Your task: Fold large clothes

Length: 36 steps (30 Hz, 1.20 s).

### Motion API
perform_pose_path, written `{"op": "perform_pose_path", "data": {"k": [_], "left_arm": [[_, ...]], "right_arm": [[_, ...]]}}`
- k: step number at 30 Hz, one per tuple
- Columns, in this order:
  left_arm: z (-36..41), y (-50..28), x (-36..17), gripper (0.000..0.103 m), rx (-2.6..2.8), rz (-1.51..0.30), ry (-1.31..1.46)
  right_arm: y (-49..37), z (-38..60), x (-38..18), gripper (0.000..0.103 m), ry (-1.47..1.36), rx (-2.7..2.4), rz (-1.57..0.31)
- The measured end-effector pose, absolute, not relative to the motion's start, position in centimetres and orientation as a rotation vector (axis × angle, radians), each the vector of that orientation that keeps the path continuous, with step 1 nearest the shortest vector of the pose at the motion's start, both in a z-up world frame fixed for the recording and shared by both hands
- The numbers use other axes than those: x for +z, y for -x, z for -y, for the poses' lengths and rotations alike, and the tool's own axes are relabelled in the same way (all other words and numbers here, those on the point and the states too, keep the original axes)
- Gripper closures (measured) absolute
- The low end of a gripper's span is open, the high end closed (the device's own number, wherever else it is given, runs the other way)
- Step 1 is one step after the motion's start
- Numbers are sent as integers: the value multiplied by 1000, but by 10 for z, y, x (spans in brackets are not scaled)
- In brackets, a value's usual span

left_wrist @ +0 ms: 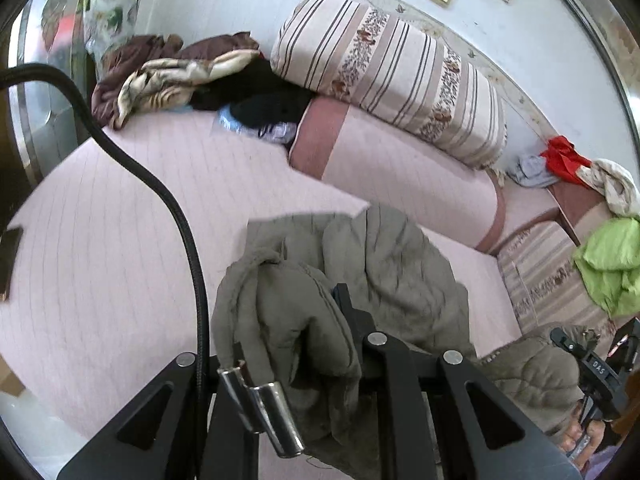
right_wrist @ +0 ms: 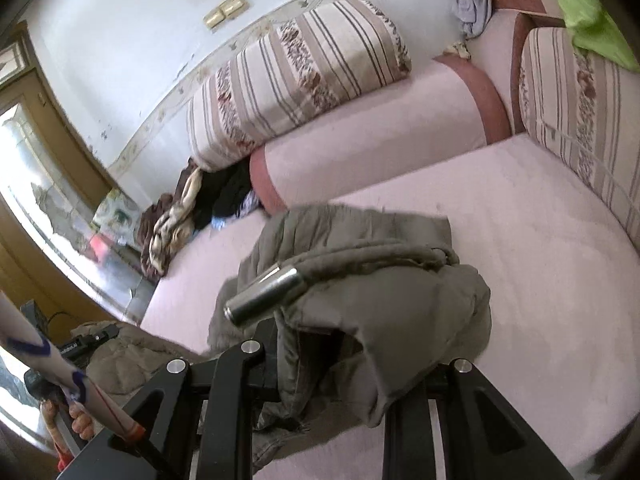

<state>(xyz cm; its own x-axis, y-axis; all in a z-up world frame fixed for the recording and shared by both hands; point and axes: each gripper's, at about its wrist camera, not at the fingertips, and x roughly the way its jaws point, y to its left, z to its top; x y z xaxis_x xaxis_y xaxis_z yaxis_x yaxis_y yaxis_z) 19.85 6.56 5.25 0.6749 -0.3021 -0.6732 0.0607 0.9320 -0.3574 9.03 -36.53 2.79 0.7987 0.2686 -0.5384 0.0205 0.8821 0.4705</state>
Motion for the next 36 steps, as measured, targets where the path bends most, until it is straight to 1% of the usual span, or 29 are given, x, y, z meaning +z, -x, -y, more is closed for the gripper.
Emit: {"op": "perform_pose_path", "data": {"k": [5, 10, 14, 18, 22, 26, 36], "left_arm": [[-55, -263, 58, 88, -181, -811, 320], [-36, -340, 42, 88, -106, -838, 291], [-20, -402, 9, 87, -15, -884, 221], [-4, -452, -36, 87, 33, -961, 168], [5, -481, -68, 85, 51, -989, 157], [10, -501, -96, 84, 65, -1015, 159], [32, -529, -136, 82, 67, -1014, 180]], "right_arm": [[-147, 382, 37, 77, -507, 100, -624], [-213, 389, 28, 77, -508, 52, -658], [-268, 396, 6, 77, -472, -18, -703], [-319, 405, -33, 75, -466, -76, -782], [-353, 414, -65, 74, -499, -108, -824], [-374, 422, -92, 71, -537, -120, -843], [-403, 435, -147, 63, -636, -95, -829]]}}
